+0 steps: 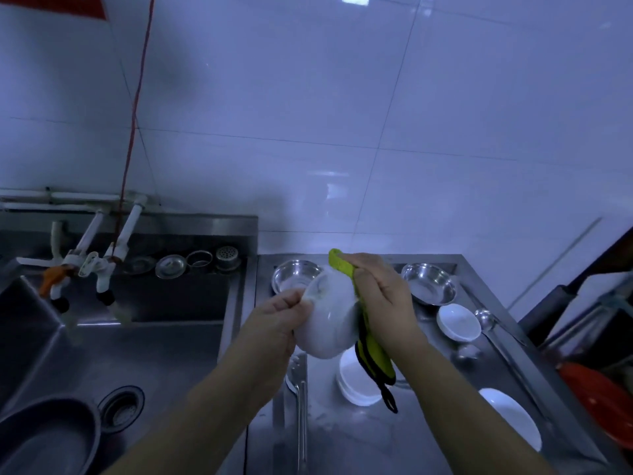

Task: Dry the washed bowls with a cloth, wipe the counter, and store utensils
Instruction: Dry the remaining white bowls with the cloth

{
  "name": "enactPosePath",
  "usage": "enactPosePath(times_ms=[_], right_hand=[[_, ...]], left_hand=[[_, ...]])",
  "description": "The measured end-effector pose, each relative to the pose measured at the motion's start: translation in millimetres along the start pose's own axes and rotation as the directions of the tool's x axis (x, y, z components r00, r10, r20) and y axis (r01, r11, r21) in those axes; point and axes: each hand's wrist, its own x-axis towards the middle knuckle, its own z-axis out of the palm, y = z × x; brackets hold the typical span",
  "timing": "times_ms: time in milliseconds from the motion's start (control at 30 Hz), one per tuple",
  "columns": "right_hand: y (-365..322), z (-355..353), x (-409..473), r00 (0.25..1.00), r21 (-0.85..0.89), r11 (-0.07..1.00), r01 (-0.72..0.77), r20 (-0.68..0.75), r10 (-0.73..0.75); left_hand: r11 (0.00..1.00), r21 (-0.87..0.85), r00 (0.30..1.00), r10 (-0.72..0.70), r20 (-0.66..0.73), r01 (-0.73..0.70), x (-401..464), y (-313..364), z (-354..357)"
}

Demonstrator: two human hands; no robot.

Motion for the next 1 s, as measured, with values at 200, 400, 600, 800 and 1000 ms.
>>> enactPosePath(times_ms=[200, 400, 600, 800, 1000], right_hand=[[15, -17, -15, 0.981, -0.352, 0.916, 0.194, 0.07, -0.181], [54, -67, -35, 0.916, -0.04, 0.95, -0.31, -0.282, 0.287], [84, -111, -67, 0.795, 0.084, 0.903, -0.422, -0.445, 0.413], [102, -154, -89, 0.799, 0.124, 0.888, -0.443, -0.394, 0.454], [129, -204, -98, 0.777, 0.161, 0.85, -0.502, -0.347, 0.525]], left_hand=[[0.954, 0.298, 0.994, 0.014, 0.105, -0.045, 14, -16, 20], [0.518, 0.837, 0.983, 0.063, 0.17, -0.178, 48, -67, 25], [0.113, 0.962, 0.968, -0.002, 0.249, -0.248, 73, -144, 25], [-0.207, 0.926, 0.945, -0.152, 0.29, -0.317, 83, -201, 29], [-0.346, 0.866, 0.933, -0.152, 0.327, -0.36, 68, -208, 46]])
